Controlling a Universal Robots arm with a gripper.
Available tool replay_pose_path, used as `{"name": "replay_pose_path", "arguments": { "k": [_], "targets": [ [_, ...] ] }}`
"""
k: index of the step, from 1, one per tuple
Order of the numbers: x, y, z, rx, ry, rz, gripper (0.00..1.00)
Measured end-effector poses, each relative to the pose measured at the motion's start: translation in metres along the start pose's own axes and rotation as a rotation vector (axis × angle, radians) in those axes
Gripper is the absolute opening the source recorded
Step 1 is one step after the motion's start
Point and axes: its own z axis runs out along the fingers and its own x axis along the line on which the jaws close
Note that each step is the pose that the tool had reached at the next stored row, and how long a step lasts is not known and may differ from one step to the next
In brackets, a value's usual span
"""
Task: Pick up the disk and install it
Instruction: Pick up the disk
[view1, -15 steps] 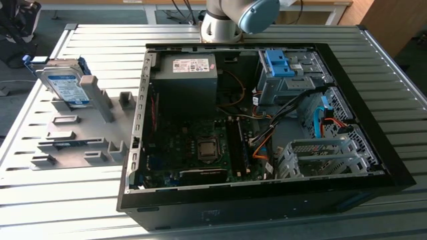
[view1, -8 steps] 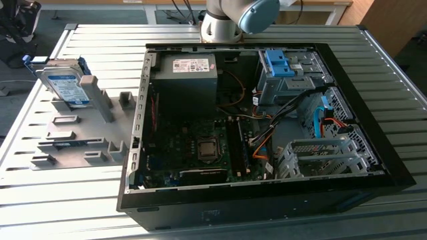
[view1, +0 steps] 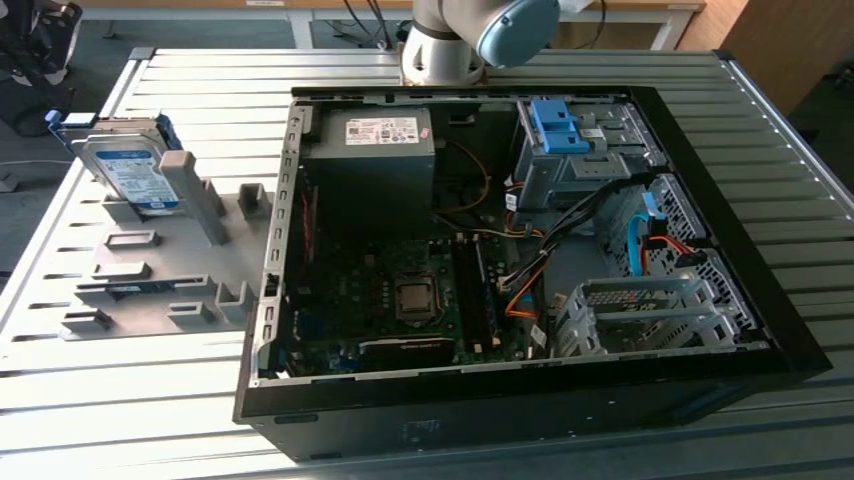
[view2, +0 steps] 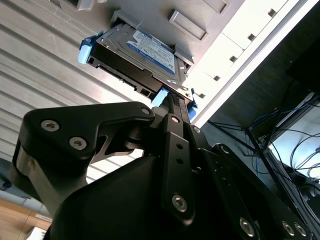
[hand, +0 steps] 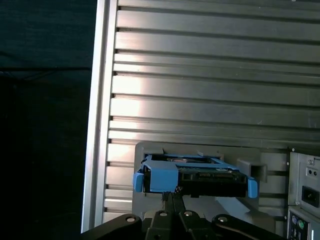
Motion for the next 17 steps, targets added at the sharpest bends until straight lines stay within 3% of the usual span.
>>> {"name": "replay_pose_path", "arguments": {
  "k": [17],
  "targets": [
    [0.0000,0.0000,0.0000,-0.0003,0.0007,-0.016,0.11]
  ]
}}
